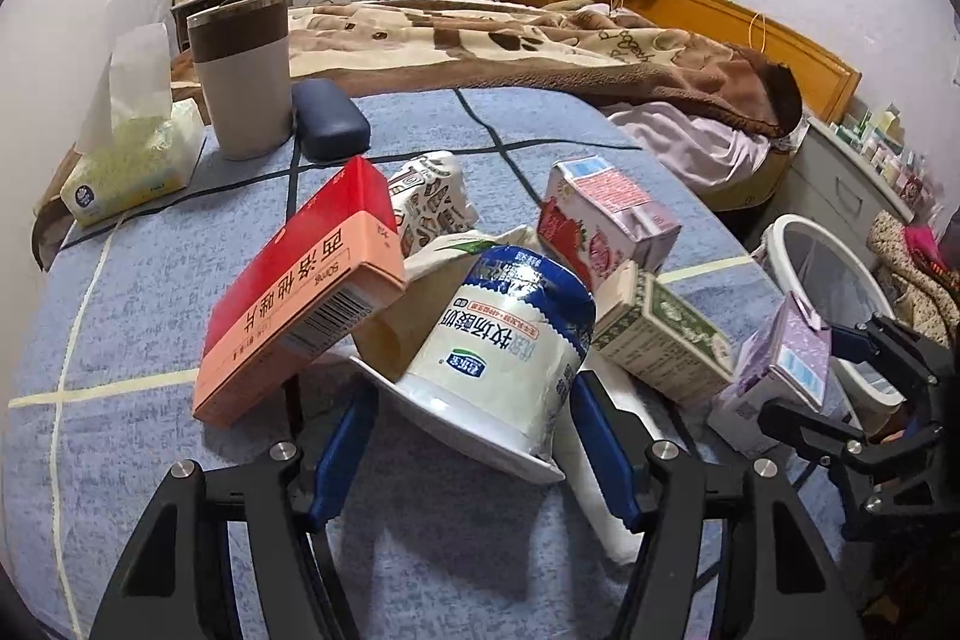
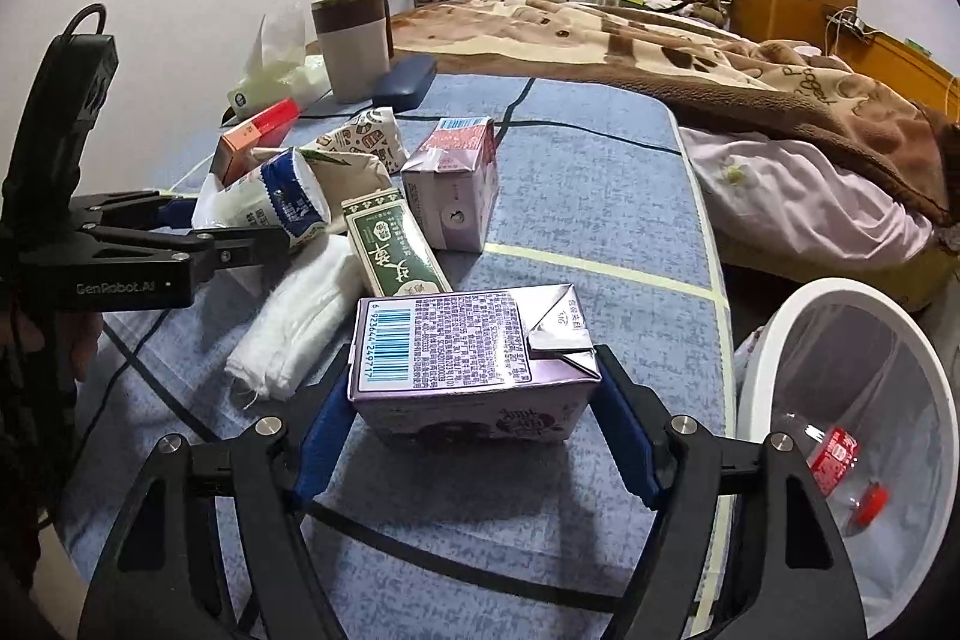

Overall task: Collect trash
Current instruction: 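Grasp the white milk cup with the left tool while the right tool grasps the purple carton, then carry milk cup and purple carton over the bin and open both tools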

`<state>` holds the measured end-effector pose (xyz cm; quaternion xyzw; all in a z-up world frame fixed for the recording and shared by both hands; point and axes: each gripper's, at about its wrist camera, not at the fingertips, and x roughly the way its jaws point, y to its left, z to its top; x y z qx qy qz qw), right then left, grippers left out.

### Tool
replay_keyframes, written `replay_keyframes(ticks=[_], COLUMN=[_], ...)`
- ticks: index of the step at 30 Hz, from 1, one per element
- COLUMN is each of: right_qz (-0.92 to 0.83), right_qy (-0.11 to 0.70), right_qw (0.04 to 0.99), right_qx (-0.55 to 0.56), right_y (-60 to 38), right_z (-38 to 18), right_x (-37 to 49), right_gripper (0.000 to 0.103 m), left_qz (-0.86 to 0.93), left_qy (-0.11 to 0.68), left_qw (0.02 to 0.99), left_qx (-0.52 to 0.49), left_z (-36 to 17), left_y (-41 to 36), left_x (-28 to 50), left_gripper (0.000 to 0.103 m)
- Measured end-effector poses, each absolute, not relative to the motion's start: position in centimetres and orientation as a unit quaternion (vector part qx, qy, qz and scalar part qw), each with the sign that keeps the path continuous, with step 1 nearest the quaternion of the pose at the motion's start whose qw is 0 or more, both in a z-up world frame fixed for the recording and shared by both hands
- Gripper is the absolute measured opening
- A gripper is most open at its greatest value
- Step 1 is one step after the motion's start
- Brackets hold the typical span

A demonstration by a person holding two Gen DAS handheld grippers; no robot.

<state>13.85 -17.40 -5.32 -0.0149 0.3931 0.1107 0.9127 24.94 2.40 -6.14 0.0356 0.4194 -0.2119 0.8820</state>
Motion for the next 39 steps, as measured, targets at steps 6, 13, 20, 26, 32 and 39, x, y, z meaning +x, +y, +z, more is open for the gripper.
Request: replay_keyframes(ticks=[6, 13, 20, 26, 32, 39], right_qz=[0.111, 0.104, 0.076, 0.044, 0.002, -0.032], right_qy=[0.377, 0.354, 0.330, 0.315, 0.305, 0.307], right_qw=[0.919, 0.930, 0.941, 0.948, 0.952, 0.950], right_qx=[-0.002, 0.008, 0.021, 0.030, 0.037, 0.048], right_y=[-17.9, -19.0, -21.6, -24.2, -27.5, -31.0], right_z=[-4.5, -2.9, -1.2, -0.2, 0.7, 0.8], right_x=[13.3, 12.2, 10.6, 9.3, 8.0, 7.4], right_gripper=[0.075, 0.075, 0.075, 0.075, 0.075, 0.075], left_qz=[-0.209, -0.216, -0.237, -0.265, -0.297, -0.334], left_qy=[0.406, 0.384, 0.366, 0.354, 0.347, 0.346], left_qw=[0.889, 0.897, 0.899, 0.896, 0.889, 0.875], left_qx=[0.037, 0.039, 0.040, 0.038, 0.042, 0.054], left_z=[-4.9, -2.6, -0.7, 0.5, 1.3, 1.4], left_y=[2.3, 1.3, -1.4, -4.8, -8.7, -14.0], left_x=[23.8, 21.8, 19.6, 18.2, 17.0, 15.6], left_gripper=[0.066, 0.066, 0.066, 0.066, 0.066, 0.066])
